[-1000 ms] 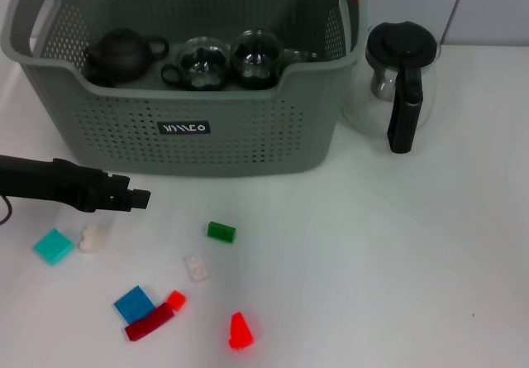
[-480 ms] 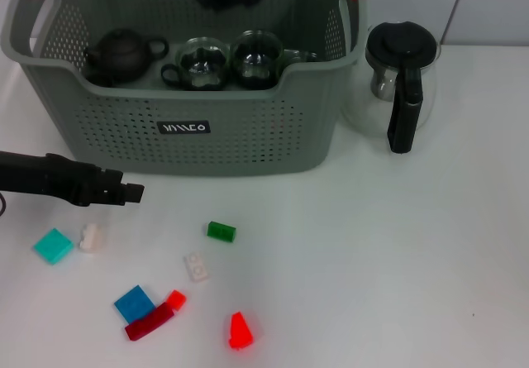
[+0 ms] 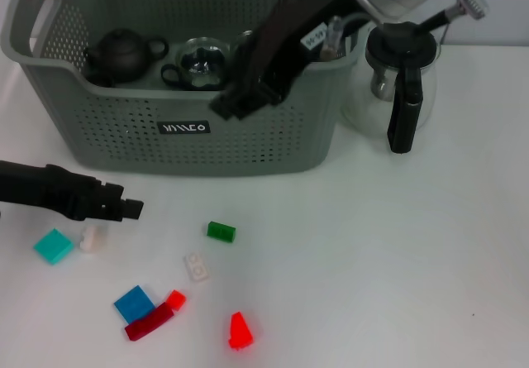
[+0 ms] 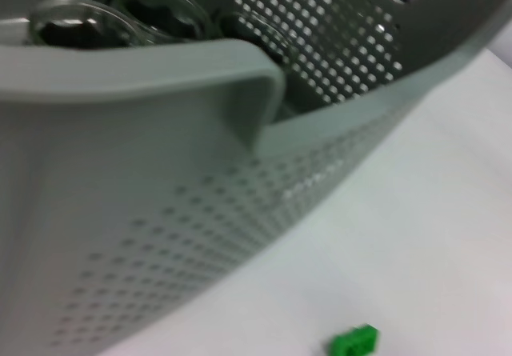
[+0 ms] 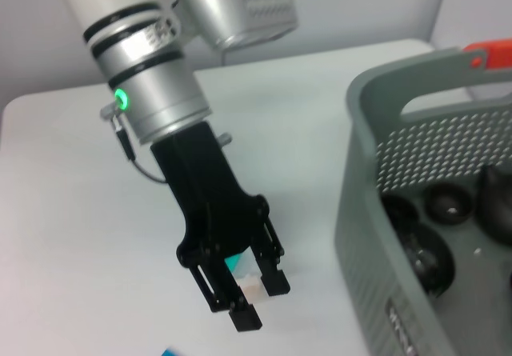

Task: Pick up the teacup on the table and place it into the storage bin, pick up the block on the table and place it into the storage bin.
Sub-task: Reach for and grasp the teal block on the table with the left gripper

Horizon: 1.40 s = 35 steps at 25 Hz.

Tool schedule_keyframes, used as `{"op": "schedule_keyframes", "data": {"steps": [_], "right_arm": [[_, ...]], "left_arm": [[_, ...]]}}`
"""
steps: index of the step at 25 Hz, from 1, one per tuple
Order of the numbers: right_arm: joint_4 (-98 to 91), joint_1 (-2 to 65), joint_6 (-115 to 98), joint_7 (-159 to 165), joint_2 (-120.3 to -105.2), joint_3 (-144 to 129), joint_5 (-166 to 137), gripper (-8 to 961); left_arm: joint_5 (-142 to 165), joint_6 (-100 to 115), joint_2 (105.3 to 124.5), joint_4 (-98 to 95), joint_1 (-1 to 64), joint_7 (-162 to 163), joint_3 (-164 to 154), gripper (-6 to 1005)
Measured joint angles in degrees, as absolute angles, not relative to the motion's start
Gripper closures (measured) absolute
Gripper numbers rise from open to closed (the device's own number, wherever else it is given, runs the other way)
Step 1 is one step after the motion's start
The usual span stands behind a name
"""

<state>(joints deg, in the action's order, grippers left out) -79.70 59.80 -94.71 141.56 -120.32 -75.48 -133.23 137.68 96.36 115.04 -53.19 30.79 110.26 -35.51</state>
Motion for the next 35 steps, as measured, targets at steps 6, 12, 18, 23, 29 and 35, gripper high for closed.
{"op": "schedule_keyframes", "data": {"steps": [6,12,18,23,29,35], "right_arm": [[-77.5,59.3,-95.5,141.9,-120.43,-80.5,-132.7,422],[-73.0,59.3,-95.3,141.9,-120.61,-87.7,-132.6,422],[-69.0,59.2,-91.0,141.5,-120.76,-92.6,-132.5,421],[-64.4,58.9,-84.5,136.0,-120.83,-98.6,-131.4,421],[-62.8,58.2,-78.2,132.2,-120.74,-105.7,-131.5,421],[-59.0,58.7,-70.8,133.3,-121.08,-110.4,-132.9,423]], "left_arm": [[138.0,100.2,114.95,-54.6,30.7,110.0,-35.6,429],[138.1,102.1,114.76,-54.7,30.6,109.9,-36.0,429],[138.1,102.4,114.7,-54.7,30.7,110.0,-36.0,429],[138.1,102.0,114.87,-54.7,30.7,109.9,-36.0,428],[138.1,101.8,115.01,-54.7,30.6,109.9,-35.9,428],[138.1,101.4,115.09,-54.4,30.6,109.9,-35.7,428]]}}
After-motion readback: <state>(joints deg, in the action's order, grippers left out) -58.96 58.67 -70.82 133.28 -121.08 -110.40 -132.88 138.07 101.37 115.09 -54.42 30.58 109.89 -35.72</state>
